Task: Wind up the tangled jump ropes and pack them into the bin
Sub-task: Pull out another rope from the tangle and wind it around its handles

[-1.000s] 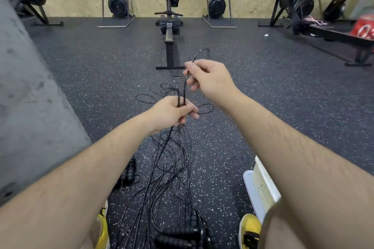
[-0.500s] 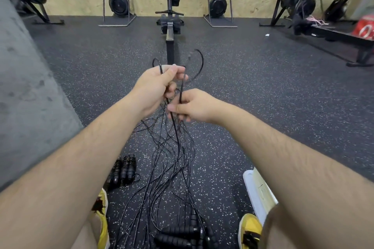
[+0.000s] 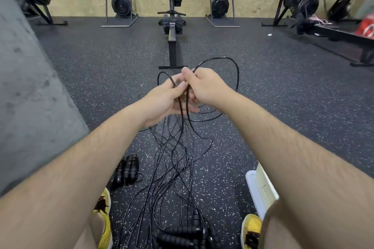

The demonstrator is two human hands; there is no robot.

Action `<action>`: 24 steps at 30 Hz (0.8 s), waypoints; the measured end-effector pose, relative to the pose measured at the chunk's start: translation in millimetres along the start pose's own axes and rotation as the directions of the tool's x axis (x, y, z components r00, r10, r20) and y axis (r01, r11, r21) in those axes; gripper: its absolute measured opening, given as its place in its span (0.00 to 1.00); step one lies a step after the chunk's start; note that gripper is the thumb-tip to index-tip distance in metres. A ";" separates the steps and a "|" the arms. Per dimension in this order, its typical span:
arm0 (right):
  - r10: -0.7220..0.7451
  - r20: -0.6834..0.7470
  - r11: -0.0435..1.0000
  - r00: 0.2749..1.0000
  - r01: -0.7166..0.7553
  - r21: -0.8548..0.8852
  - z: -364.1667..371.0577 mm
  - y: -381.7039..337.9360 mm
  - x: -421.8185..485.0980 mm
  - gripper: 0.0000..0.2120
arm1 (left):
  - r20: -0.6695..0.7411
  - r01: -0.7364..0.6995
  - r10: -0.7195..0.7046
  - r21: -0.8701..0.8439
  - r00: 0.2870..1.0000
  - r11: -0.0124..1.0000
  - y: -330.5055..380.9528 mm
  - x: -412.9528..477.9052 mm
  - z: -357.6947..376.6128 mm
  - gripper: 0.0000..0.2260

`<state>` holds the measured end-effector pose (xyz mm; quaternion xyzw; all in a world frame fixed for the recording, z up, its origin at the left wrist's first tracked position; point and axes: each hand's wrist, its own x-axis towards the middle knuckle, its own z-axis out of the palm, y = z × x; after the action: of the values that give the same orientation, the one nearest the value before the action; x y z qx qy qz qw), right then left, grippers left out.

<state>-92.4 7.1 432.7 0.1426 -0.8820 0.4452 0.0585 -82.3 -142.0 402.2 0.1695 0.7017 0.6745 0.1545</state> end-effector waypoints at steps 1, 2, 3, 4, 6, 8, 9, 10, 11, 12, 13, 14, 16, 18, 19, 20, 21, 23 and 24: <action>0.009 -0.012 1.000 1.000 -0.009 0.020 -0.1 1.4 0.9 0.22 | 0.006 0.022 -0.022 0.005 1.000 1.000 0.2 -0.3 0.0 0.12; 0.022 -0.017 0.999 1.000 -0.021 0.031 -0.7 2.8 0.8 0.21 | 0.007 0.040 -0.040 0.011 0.999 0.999 -0.5 -0.8 1.0 0.09; 0.038 -0.014 0.999 0.999 -0.037 0.012 -1.3 4.4 0.6 0.23 | 0.000 0.055 -0.055 0.008 0.998 0.998 -0.9 -0.8 3.1 0.08; 0.055 0.005 0.998 0.998 -0.055 -0.025 -2.2 6.6 0.3 0.25 | -0.028 0.059 -0.059 -0.001 0.998 0.998 -1.1 0.0 5.7 0.09; 0.120 0.139 0.992 0.983 -0.124 0.026 -4.4 8.6 -3.5 0.25 | -0.142 0.017 -0.020 -0.022 0.990 1.000 1.5 4.6 8.5 0.11; 0.158 0.332 0.951 0.930 -0.233 0.202 -3.8 8.6 -9.4 0.18 | -0.229 -0.048 0.024 -0.100 0.973 0.994 7.4 10.5 7.1 0.12; 0.155 0.393 0.939 0.907 -0.259 0.227 -1.7 7.8 -13.6 0.16 | -0.244 -0.074 0.030 -0.171 0.969 0.982 11.5 12.4 5.8 0.12; 0.145 0.430 0.954 0.891 -0.241 0.178 1.8 8.5 -16.9 0.16 | -0.249 -0.095 0.032 -0.245 0.968 0.965 15.2 13.6 4.0 0.12; 0.137 0.452 0.977 0.881 -0.195 0.084 7.2 8.4 -20.4 0.15 | -0.250 -0.115 0.037 -0.303 0.967 0.946 18.6 14.1 1.7 0.11; 0.120 0.465 0.992 0.877 -0.121 -0.026 13.4 7.4 -24.2 0.13 | -0.254 -0.135 0.048 -0.335 0.966 0.933 21.1 14.5 -0.9 0.11; 0.094 0.464 0.993 0.881 -0.049 -0.109 19.3 7.1 -26.3 0.10 | -0.260 -0.155 0.064 -0.344 0.963 0.926 23.1 14.7 -4.0 0.11; 0.063 0.442 0.989 0.895 0.002 -0.146 23.9 7.2 -25.3 0.08 | -0.274 -0.173 0.081 -0.331 0.958 0.928 24.0 15.2 -6.8 0.11; 0.023 0.317 0.993 0.948 0.016 -0.120 24.9 6.3 -17.8 0.08 | -0.311 -0.154 0.076 -0.236 0.947 0.959 23.0 14.5 -10.7 0.15; -0.008 0.137 0.999 0.991 0.014 -0.042 19.8 7.5 -6.1 0.11 | -0.277 -0.063 0.024 -0.131 0.961 0.989 18.3 9.4 -12.5 0.19; -0.027 0.046 0.999 0.999 0.028 -0.022 15.3 7.1 -1.6 0.12 | -0.208 -0.011 -0.009 -0.095 0.978 0.995 14.6 5.6 -13.1 0.21; -0.048 -0.037 0.999 0.998 0.047 -0.017 11.0 6.8 2.2 0.12 | -0.113 0.039 -0.046 -0.059 0.992 0.998 9.7 0.9 -12.2 0.22; -0.060 -0.094 0.998 0.994 0.060 -0.004 7.2 6.3 4.5 0.11 | -0.018 0.081 -0.081 -0.001 0.997 0.997 3.0 -3.3 -10.1 0.21; -0.035 -0.120 0.997 0.992 0.042 0.057 1.1 5.5 5.8 0.11 | 0.090 0.102 -0.118 0.166 0.989 0.981 -11.9 -7.8 -3.3 0.17; -0.016 -0.105 0.995 0.994 0.026 0.095 -0.9 5.5 6.2 0.11 | 0.067 0.091 -0.111 0.253 0.992 0.963 -17.6 -7.2 0.7 0.13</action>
<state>-100.0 9.6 430.4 0.1310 -0.8537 0.4935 0.1023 -76.1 -145.2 384.5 0.1784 0.7818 0.5650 0.1943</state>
